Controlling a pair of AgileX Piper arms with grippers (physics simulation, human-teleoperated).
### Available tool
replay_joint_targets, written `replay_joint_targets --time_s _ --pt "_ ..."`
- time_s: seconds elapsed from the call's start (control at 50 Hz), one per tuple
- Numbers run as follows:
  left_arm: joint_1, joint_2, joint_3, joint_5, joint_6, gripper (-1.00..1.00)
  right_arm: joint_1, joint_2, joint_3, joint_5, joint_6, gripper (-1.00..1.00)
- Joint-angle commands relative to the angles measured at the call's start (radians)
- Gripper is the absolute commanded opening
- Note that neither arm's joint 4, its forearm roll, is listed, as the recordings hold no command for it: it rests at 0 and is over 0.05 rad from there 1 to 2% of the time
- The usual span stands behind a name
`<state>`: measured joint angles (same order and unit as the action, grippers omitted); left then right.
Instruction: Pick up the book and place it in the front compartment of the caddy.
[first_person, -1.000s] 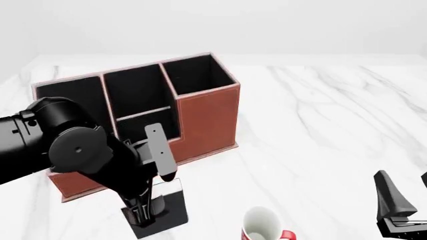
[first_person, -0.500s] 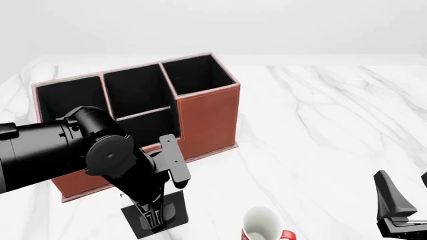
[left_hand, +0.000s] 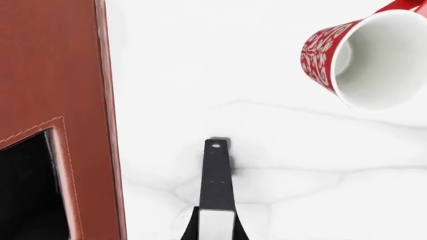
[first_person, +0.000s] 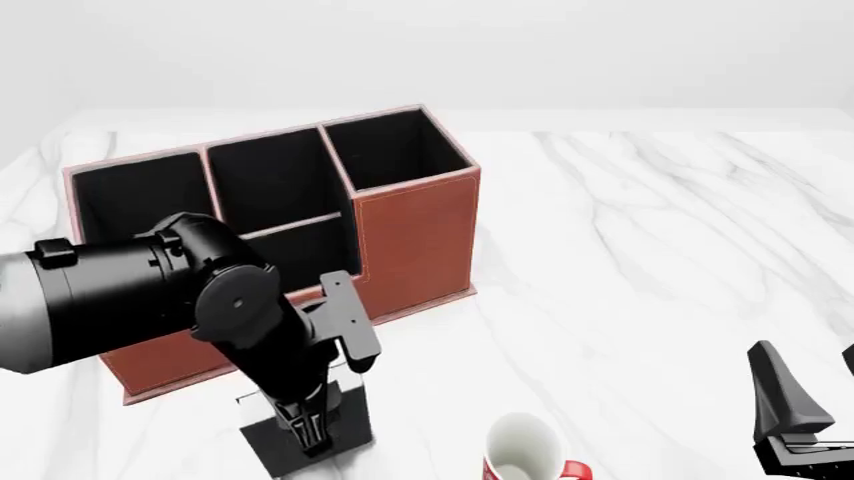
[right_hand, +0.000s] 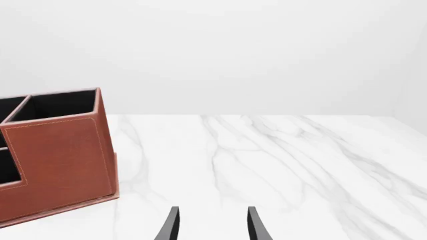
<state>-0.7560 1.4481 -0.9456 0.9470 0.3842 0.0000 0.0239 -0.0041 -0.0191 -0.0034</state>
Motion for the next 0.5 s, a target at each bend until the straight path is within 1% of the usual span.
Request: replay_joint_targets --time_s 0.02,0.04,0.06,0.12,0.14,0.18,0.24,0.26,0.28,0.36,0.4,0.42,0.44,0.48,0.5 --pt "0.035 0.0 -0.019 0.028 0.052 -1.0 0.0 -0.005 0.0 0.005 0.001 1.0" --pt "0.036 0.0 -0.027 0.036 0.054 -1.0 0.0 -0.005 0.0 0.005 0.001 1.0" --pt "0.047 -0.002 -0.025 0.044 0.075 -1.0 0.0 -0.005 0.0 0.005 0.001 1.0" --pt "0.06 -0.013 -0.057 0.076 0.102 -1.0 0.0 -0.005 0.0 0.005 0.001 1.0" --pt "0.06 -0.013 -0.058 0.076 0.102 -1.0 0.0 -0.005 0.0 0.005 0.001 1.0" --pt "0.081 -0.022 -0.072 0.098 0.138 -1.0 0.0 -0.005 0.0 0.005 0.001 1.0" --pt "0.082 -0.021 -0.098 0.119 0.145 -1.0 0.0 -0.005 0.0 0.005 0.001 1.0" --pt "0.121 -0.036 -0.107 0.136 0.203 -1.0 0.0 -0.005 0.0 0.005 0.001 1.0" --pt "0.125 -0.035 -0.131 0.153 0.211 -1.0 0.0 -0.005 0.0 0.005 0.001 1.0" --pt "0.169 -0.042 -0.176 0.193 0.272 -1.0 0.0 -0.005 0.0 0.005 0.001 1.0" --pt "0.167 -0.037 -0.193 0.204 0.274 -1.0 0.0 -0.005 0.0 0.005 0.001 1.0" --pt "0.186 -0.044 -0.203 0.214 0.3 -1.0 0.0 -0.005 0.0 0.005 0.001 1.0" --pt "0.195 -0.047 -0.205 0.217 0.309 -1.0 0.0 -0.006 0.0 0.005 0.001 1.0" --pt "0.215 -0.052 -0.237 0.245 0.338 -1.0 0.0 -0.005 0.0 0.005 0.001 1.0" --pt "0.261 -0.078 -0.231 0.25 0.388 -1.0 0.0 -0.005 0.0 0.005 0.001 1.0"
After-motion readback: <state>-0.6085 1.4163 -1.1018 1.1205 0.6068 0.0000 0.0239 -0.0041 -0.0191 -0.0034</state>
